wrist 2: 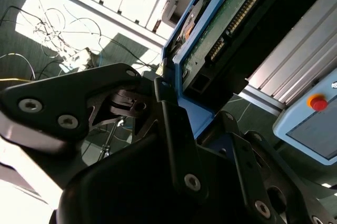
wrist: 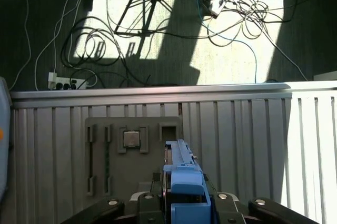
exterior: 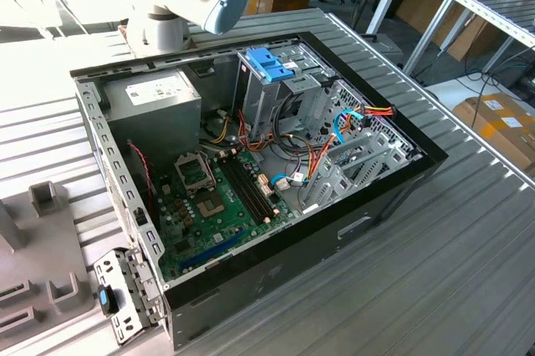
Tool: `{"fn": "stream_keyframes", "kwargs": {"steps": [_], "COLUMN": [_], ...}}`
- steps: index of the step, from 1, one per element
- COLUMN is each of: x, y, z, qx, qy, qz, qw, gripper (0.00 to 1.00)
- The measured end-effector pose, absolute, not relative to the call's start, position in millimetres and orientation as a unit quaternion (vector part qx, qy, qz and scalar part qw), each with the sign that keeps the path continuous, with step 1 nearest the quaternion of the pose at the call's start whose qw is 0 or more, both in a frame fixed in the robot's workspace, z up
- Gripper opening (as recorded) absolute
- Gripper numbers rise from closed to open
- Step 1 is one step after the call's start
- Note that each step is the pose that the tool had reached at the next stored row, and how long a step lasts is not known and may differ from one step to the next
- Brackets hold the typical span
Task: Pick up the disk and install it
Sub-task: 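Pick up the disk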
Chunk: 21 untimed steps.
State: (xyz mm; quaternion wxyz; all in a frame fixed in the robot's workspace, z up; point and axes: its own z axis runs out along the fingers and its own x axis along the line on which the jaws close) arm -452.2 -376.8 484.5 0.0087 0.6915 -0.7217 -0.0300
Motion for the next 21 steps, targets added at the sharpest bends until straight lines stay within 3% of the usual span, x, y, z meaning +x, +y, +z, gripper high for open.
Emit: {"fn": "stream_keyframes", "kwargs": {"steps": [21], "x": [-452.1], "y": [-376.8], "z": [501.4], "qx": [0.692], "qy": [-0.722], "qz": [-0.03], "qw": [0.009], "gripper": [0.37]}}
